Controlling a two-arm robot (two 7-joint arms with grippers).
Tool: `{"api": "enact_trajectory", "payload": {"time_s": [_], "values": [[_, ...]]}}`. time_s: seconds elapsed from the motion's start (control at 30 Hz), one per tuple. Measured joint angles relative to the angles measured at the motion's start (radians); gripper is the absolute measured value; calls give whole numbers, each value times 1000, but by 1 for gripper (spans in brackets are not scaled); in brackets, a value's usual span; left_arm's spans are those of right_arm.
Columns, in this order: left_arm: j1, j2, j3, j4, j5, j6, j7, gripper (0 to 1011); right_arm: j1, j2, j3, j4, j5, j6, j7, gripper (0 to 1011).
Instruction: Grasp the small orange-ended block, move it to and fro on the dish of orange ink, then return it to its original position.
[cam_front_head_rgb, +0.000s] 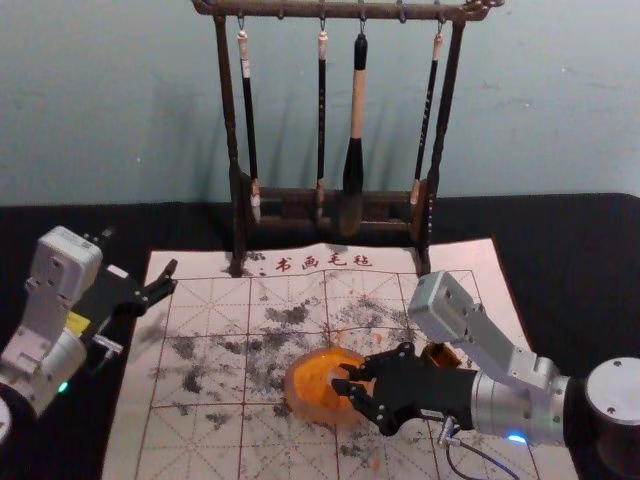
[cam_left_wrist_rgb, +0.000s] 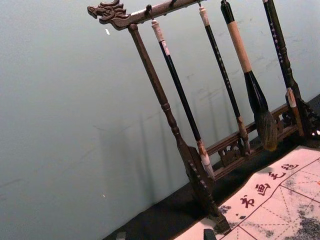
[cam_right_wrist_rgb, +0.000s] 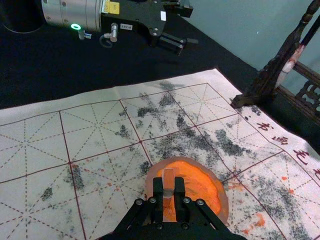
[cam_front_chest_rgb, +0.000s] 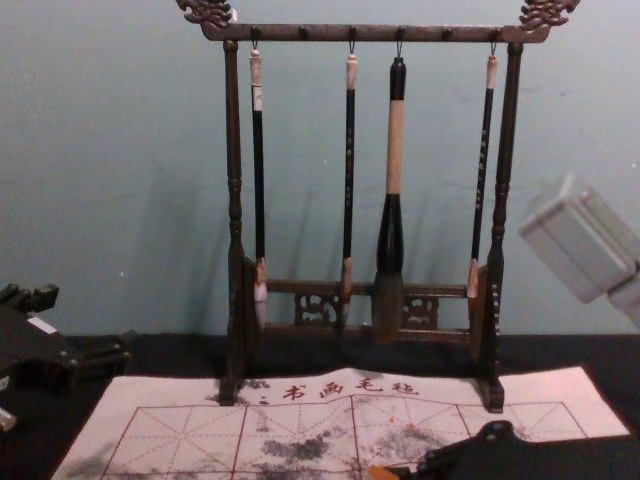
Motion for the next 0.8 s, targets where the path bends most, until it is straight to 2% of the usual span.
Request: {"api": "enact_trajectory", "payload": {"time_s": [0.43, 0.8], "values": [[0, 0, 0, 0, 0, 0, 0, 1001, 40, -27, -26, 49, -22, -5, 4, 95], [0, 0, 0, 0, 0, 0, 0, 1001, 68, -51, -14, 97, -36, -8, -18, 95]]}}
